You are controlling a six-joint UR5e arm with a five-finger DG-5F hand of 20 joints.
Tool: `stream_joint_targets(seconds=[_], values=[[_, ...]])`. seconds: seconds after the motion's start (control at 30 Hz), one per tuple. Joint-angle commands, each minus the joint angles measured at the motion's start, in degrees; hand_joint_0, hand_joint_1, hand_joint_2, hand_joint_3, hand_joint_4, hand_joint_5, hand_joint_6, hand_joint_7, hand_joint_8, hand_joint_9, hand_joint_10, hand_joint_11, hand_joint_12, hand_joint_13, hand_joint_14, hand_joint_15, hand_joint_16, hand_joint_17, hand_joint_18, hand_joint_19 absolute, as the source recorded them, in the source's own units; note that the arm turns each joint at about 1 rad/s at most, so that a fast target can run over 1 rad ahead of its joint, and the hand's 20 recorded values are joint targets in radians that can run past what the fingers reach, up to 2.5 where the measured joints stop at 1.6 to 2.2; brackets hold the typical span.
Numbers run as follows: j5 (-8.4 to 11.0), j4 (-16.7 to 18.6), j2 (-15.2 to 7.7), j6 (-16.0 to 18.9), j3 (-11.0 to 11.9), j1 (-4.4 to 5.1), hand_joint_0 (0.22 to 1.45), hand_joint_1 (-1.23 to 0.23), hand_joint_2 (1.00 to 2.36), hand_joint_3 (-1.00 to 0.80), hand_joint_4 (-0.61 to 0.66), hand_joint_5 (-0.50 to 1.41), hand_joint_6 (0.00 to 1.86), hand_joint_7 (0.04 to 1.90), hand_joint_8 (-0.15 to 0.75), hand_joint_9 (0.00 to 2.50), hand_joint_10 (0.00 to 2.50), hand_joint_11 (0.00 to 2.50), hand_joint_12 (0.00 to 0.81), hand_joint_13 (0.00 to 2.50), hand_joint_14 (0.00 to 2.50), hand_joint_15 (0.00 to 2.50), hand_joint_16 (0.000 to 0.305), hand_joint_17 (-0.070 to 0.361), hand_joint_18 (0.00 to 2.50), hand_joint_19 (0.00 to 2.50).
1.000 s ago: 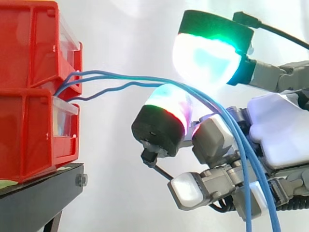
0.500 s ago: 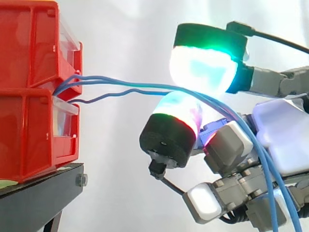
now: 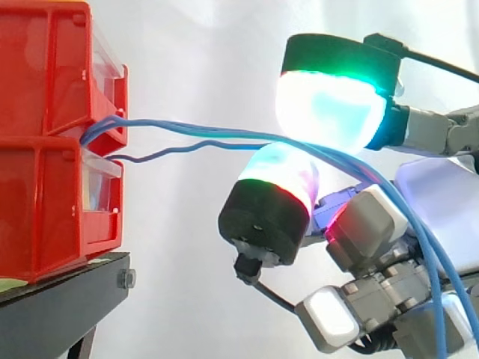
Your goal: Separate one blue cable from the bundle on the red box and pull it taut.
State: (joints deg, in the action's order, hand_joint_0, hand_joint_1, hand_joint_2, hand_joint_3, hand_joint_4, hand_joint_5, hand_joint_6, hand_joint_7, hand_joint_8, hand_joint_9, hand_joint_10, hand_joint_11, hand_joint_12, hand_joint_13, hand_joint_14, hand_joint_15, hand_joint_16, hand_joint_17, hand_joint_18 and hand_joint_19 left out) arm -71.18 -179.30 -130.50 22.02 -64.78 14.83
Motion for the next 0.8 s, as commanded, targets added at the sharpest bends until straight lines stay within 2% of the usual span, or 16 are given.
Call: stream_joint_targets(seconds=[0.0,0.13,0.27,0.37,0.5,0.63,0.77], values=[[-0.45,-0.2,0.0,1.3,0.9,-0.16,0.57,-0.7,1.0,-0.5,0.08,-0.18,0.85,0.98,0.357,1.08,0.01,0.8,0.34,0.95,0.01,0.52,0.04,0.091,1.1,0.65],[-0.54,-0.3,0.1,1.4,1.2,-0.24,0.51,-0.6,1.0,-0.5,0.12,-0.17,0.84,0.98,0.383,1.13,0.01,0.78,0.367,0.97,0.01,0.51,0.045,0.101,1.14,0.66],[-0.36,-0.4,0.1,1.4,1.2,-0.24,0.48,-0.58,1.0,-0.5,0.13,-0.17,0.84,0.98,0.388,1.14,0.01,0.77,0.379,0.98,0.01,0.51,0.047,0.105,1.16,0.64],[-0.36,-0.4,0.0,1.4,1.2,-0.24,0.52,-0.7,1.0,-0.5,0.1,-0.17,0.84,1.02,0.377,1.14,0.01,0.8,0.368,0.97,0.01,0.52,0.044,0.099,1.14,0.66],[-0.62,-0.9,0.0,1.4,1.2,-0.33,0.64,-0.8,1.0,-0.48,0.05,-0.18,0.86,1.03,0.346,1.11,0.02,0.81,0.342,0.96,0.02,0.52,0.04,0.089,1.12,0.67],[-0.62,-1.0,0.0,1.4,1.2,-0.33,0.7,-0.86,1.01,-0.42,0.01,-0.21,0.89,0.96,0.325,0.98,0.01,0.79,0.341,0.94,0.01,0.52,0.039,0.088,1.09,0.63],[-0.71,-1.0,0.1,1.4,1.2,-0.42,0.73,-0.88,1.0,-0.45,0.03,-0.21,0.89,0.92,0.32,0.96,0.02,0.79,0.339,0.93,0.01,0.51,0.039,0.089,1.09,0.62]])
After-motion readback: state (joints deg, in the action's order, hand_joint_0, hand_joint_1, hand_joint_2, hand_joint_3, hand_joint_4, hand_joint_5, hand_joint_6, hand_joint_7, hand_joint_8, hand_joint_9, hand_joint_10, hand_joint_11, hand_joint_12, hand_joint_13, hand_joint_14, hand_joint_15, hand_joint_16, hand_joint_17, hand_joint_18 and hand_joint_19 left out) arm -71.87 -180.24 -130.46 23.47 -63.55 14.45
